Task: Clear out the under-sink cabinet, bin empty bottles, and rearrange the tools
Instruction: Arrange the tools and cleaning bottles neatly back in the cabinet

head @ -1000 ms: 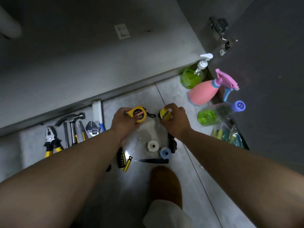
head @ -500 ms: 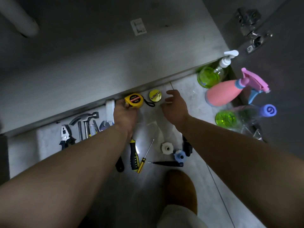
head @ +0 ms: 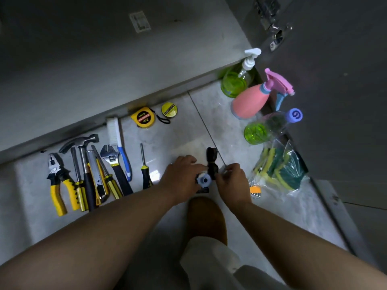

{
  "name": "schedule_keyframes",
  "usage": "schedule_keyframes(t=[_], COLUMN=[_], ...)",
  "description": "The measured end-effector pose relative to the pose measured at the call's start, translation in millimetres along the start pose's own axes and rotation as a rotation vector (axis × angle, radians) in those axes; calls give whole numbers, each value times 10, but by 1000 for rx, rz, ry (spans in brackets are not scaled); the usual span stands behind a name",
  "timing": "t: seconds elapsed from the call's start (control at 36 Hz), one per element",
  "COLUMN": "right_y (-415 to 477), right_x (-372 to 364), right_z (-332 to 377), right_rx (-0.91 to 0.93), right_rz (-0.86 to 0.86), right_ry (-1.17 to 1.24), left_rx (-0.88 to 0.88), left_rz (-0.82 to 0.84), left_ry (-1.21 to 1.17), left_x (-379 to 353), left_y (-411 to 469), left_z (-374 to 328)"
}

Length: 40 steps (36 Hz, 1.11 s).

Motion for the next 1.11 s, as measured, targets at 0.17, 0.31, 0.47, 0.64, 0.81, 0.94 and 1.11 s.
schedule_keyframes(t=[0.17,0.31,0.47,0.64,0.81,0.94,1.11], right_y=[240,479,894,1106,1109,768,-166], right_x=[-34,47,315,441,309,222,105], right_z=[164,348,710,1002,1028,791,118], right_rx=[-56,-33,15,64,31,55,202], right_rz=[97,62,-40,-12,60,-41,-33], right_ry=[27,-3,32,98,180,132,-180], left_rx=[47,35,-27,-30,-19,-20,-66], left_rz=[105,69,54,75,112,97,39], left_ry=[19,60,74,36,48,24,110], left_x=[-74,-32,-27,-12,11,9,-47], left_y=[-148,-148,-146,-170,-160,-171,-133], left_z=[58,144,232,280,297,294,140])
Point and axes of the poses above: each hand's wrist, its own y-axis towards the middle knuckle, its own x-axis out of the back of the hand, z = x × y, the point moved 3 cm from there along y, towards the middle knuckle, and after that the axes turned 13 degrees about -y, right-handed, at the moved point
